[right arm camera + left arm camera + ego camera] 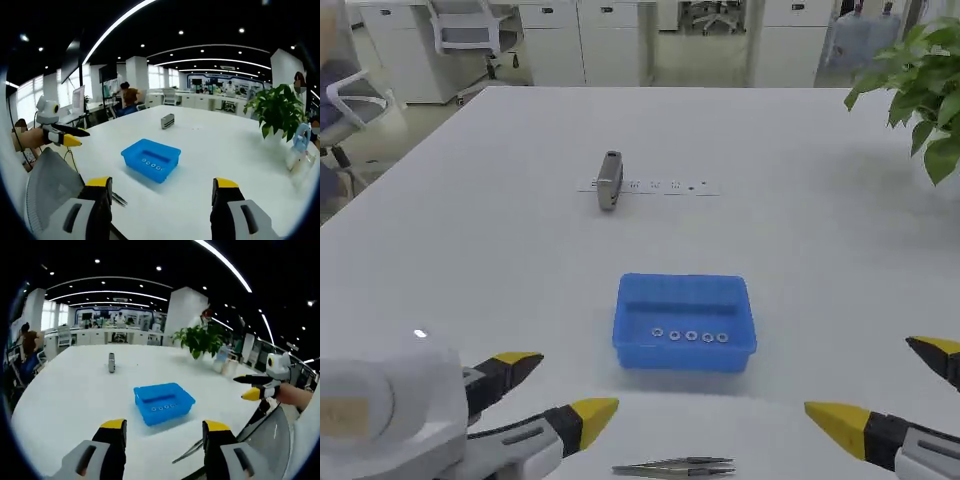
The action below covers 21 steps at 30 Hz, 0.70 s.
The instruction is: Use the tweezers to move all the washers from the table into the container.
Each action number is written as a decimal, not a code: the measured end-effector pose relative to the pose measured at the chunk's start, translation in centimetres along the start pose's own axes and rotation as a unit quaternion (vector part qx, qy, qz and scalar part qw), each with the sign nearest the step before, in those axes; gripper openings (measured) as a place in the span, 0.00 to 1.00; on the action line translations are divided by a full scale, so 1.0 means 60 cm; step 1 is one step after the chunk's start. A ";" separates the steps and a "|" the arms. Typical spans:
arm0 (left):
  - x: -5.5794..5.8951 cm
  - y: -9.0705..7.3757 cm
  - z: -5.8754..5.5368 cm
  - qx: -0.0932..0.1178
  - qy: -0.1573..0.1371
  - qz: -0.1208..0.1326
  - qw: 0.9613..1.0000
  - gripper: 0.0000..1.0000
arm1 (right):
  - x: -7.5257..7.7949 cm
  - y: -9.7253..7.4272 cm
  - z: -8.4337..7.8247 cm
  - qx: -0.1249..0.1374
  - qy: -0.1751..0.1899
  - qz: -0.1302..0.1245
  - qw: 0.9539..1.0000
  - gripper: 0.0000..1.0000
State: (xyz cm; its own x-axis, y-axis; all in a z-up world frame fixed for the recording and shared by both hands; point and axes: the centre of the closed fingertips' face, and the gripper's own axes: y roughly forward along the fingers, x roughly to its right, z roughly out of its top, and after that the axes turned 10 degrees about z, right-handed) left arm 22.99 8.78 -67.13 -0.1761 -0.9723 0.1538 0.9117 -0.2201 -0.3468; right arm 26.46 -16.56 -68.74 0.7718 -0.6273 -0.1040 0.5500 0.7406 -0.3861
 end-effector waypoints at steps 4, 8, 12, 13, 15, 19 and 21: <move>-0.032 -0.018 0.040 0.067 -0.031 0.054 0.996 0.86 | 0.009 -0.010 0.004 0.009 -0.012 -0.004 1.000 0.86; -0.043 -0.024 0.043 0.074 -0.027 0.069 0.995 0.99 | 0.011 -0.009 0.022 0.040 -0.011 -0.008 0.999 0.99; -0.048 -0.025 0.031 0.054 -0.012 0.064 0.996 0.99 | 0.006 -0.008 0.036 0.056 -0.015 -0.012 0.998 0.99; -0.049 -0.025 0.029 0.051 -0.004 0.063 0.997 0.99 | 0.003 -0.003 0.040 0.058 -0.014 -0.011 0.998 0.99; -0.051 -0.023 0.025 0.045 0.004 0.057 0.997 0.99 | 0.001 0.004 0.044 0.062 -0.017 -0.018 0.998 0.99; -0.054 -0.020 0.033 0.047 -0.007 0.044 0.998 0.99 | -0.002 0.016 0.048 0.059 -0.018 -0.024 0.998 0.99; -0.054 -0.019 0.039 0.050 -0.011 0.040 0.998 0.99 | -0.004 0.019 0.050 0.060 -0.016 -0.024 0.998 0.99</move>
State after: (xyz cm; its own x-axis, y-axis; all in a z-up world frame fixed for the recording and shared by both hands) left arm 23.41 12.38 -65.09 -0.0938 -0.9842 0.1499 0.9554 -0.1314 -0.2643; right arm 27.90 -14.84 -66.41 0.7527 -0.6558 -0.0571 0.6189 0.7346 -0.2780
